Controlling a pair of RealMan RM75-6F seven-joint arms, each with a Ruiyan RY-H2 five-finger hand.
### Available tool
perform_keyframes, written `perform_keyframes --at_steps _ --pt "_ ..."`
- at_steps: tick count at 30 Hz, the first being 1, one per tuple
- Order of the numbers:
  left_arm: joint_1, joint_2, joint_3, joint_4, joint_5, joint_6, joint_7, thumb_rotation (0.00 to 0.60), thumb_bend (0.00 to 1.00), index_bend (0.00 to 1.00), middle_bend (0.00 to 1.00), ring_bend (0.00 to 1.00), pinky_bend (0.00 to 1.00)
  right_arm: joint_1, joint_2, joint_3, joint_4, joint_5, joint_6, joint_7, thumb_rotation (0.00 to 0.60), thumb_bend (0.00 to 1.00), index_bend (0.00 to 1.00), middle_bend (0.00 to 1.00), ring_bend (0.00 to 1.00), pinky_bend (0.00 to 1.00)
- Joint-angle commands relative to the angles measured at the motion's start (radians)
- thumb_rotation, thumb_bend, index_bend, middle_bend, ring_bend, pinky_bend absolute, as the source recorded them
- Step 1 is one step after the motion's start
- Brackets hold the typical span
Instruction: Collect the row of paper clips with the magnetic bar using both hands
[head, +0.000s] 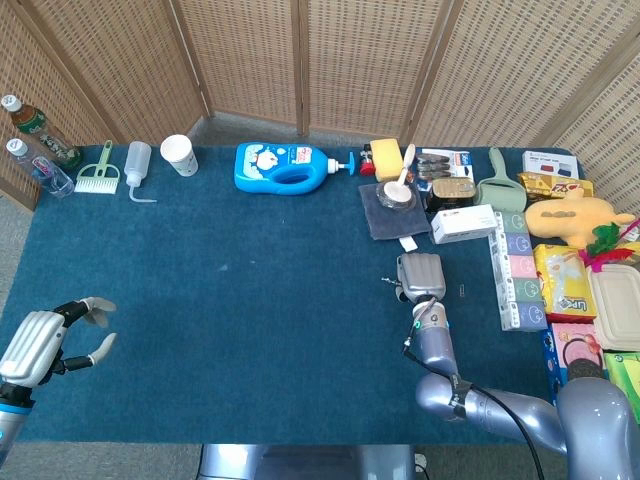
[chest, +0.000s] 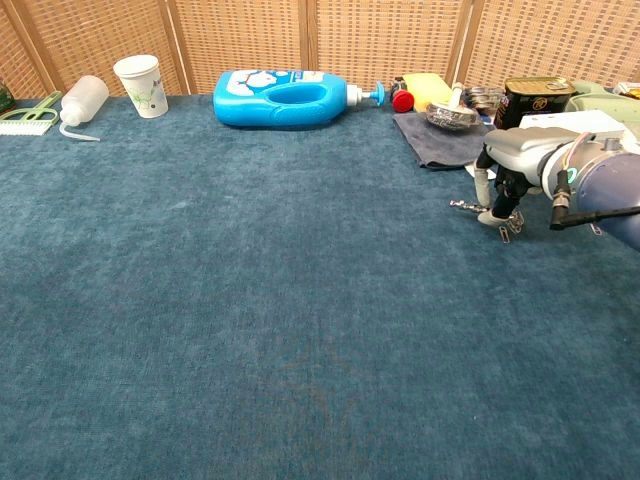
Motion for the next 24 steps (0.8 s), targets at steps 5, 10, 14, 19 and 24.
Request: perform_keyframes --at_steps 5,10,14,19,24 --pt "0.001 0.004 0.000 -0.006 0.003 0.003 0.003 0.353 0.32 0.34 0.51 0.47 0.92 -0.007 0.002 0.003 -0.001 -0.001 -0.001 0.007 0.600 0.43 0.65 0.85 0.92 1.00" --pt "0.003 0.006 0.002 -0.008 0.004 0.006 0.003 0.351 0.32 0.34 0.51 0.47 0.92 -0.012 0.001 0.002 0.001 0.001 -0.005 0.009 0.600 0.43 0.66 0.85 0.92 1.00" --pt "0.004 0.008 0.002 -0.008 0.005 0.009 0.002 0.350 0.32 0.34 0.51 0.47 0.92 -0.014 -0.004 0.000 0.007 0.001 -0.008 0.011 0.600 0.43 0.65 0.85 0.92 1.00" --pt "0.004 0.009 0.002 -0.008 0.006 0.009 0.001 0.351 0.32 0.34 0.51 0.47 0.92 -0.016 -0.008 0.002 0.012 -0.001 -0.011 0.015 0.600 0.43 0.65 0.85 0.92 1.00" --pt "0.003 0.009 0.002 -0.009 0.006 0.007 0.002 0.350 0.32 0.34 0.51 0.47 0.92 -0.016 -0.012 0.003 0.017 0.001 -0.016 0.015 0.600 0.43 0.65 0.85 0.92 1.00"
